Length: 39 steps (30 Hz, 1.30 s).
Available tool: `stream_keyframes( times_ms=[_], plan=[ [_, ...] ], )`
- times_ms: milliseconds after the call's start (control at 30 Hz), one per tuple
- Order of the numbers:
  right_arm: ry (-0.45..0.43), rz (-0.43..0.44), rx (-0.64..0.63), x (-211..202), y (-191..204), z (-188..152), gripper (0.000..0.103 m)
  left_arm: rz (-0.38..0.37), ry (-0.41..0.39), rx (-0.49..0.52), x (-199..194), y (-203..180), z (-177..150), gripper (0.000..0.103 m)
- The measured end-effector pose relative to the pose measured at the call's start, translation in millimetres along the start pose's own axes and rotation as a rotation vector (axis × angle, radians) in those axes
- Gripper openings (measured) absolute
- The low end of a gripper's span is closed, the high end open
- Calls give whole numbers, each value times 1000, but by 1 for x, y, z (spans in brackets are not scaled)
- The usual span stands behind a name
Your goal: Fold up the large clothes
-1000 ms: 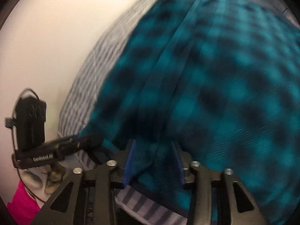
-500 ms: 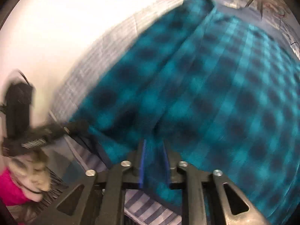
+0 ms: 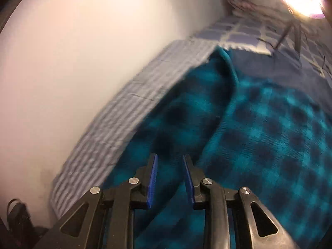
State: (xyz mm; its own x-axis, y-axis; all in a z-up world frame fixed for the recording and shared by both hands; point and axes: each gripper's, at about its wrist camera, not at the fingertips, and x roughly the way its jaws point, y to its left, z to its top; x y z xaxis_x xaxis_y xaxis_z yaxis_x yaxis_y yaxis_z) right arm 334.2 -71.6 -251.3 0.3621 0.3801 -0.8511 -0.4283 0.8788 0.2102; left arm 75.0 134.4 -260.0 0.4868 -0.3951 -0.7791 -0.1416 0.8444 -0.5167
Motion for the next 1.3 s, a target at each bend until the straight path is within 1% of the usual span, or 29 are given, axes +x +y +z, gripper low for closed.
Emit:
stream_keyframes(
  times_ms=[100,167,200,267,333,400,500,567,633,733,767,800,867,900,933,1033,1100,1167,1200,1233,1300],
  plan=[
    [73,-129,-26,21,-19,-8,25,2,-4,4,4,-5,0,10],
    [155,-210,27,25,-44,-15,27,0,-9,8,2,-6,-1,10],
    [173,-231,48,25,-51,-15,27,2,-13,14,2,-8,-1,10],
    [157,-239,66,10,-54,-9,28,3,-20,24,2,-10,-2,10],
    [94,-191,74,-12,-46,2,28,-3,-26,28,0,-12,-2,10],
    [37,-148,50,-30,-27,15,30,-4,-36,40,-2,-16,-3,10],
    [4,-90,-30,-32,8,34,31,-3,-42,54,-4,-21,-3,10],
    [-1,-113,-98,-19,28,44,30,0,-46,64,-5,-23,-3,10],
    [10,-152,-116,-3,32,51,30,5,-49,72,-6,-25,-4,10],
    [31,-236,-65,33,14,63,30,13,-54,84,-5,-27,-5,10],
    [42,-266,-26,45,1,66,30,16,-57,88,-6,-29,-5,10],
    [55,-271,17,55,-13,68,30,15,-61,89,-6,-31,-4,10],
    [95,-259,109,73,-32,65,33,12,-74,96,-9,-36,-5,10],
    [95,-239,133,77,-36,64,33,13,-82,108,-11,-39,-5,10],
    [75,-231,133,74,-36,64,35,14,-87,117,-12,-42,-5,10],
    [111,-252,125,66,-28,71,35,20,-99,162,-15,-54,-6,10],
    [102,-206,139,52,-19,76,41,27,-103,188,-14,-60,-9,10],
    [101,-145,144,38,-5,79,59,31,-108,210,-13,-67,-11,10],
    [112,-113,141,34,4,80,63,34,-109,218,-12,-70,-11,10],
    [145,-75,129,32,18,82,66,33,-109,222,-11,-71,-12,10],
    [192,-59,105,39,35,80,66,37,-109,234,-10,-73,-12,10]
  ],
)
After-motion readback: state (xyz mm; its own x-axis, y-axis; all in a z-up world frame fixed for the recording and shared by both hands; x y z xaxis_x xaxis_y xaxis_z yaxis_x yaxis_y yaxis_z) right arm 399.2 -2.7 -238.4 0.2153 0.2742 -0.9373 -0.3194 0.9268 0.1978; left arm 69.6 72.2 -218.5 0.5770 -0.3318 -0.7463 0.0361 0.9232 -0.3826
